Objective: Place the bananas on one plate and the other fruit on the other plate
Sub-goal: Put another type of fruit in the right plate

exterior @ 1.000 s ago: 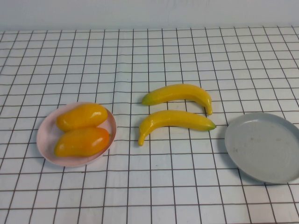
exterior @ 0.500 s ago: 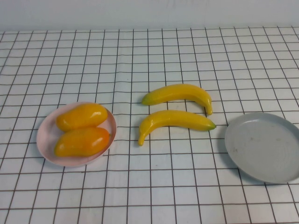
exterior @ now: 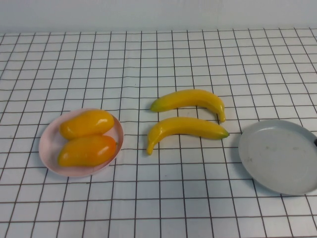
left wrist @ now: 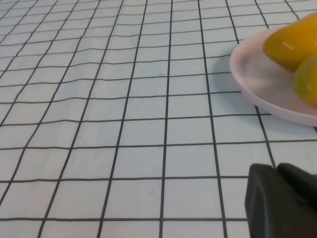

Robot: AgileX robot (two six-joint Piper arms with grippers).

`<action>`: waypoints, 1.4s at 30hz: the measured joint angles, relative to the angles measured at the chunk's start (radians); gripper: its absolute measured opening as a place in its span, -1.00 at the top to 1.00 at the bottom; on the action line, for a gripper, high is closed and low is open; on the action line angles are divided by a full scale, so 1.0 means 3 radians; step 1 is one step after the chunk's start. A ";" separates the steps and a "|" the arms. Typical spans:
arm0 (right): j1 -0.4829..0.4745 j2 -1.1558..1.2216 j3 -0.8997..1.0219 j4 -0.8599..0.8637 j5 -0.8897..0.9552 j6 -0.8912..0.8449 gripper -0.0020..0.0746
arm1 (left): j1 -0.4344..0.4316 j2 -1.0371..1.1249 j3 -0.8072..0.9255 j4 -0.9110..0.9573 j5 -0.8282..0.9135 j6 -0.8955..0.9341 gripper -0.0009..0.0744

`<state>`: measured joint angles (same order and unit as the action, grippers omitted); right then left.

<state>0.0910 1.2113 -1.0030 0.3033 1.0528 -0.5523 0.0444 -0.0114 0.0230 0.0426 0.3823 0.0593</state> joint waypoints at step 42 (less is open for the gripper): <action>0.1233 0.2948 -0.2851 -0.0628 0.0244 0.0176 0.14 | 0.0000 0.0000 0.0000 0.0000 0.0000 0.0000 0.99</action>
<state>0.4610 2.0957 -1.8583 0.1149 1.1261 -0.4996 0.0444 -0.0114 0.0230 0.0426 0.3823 0.0593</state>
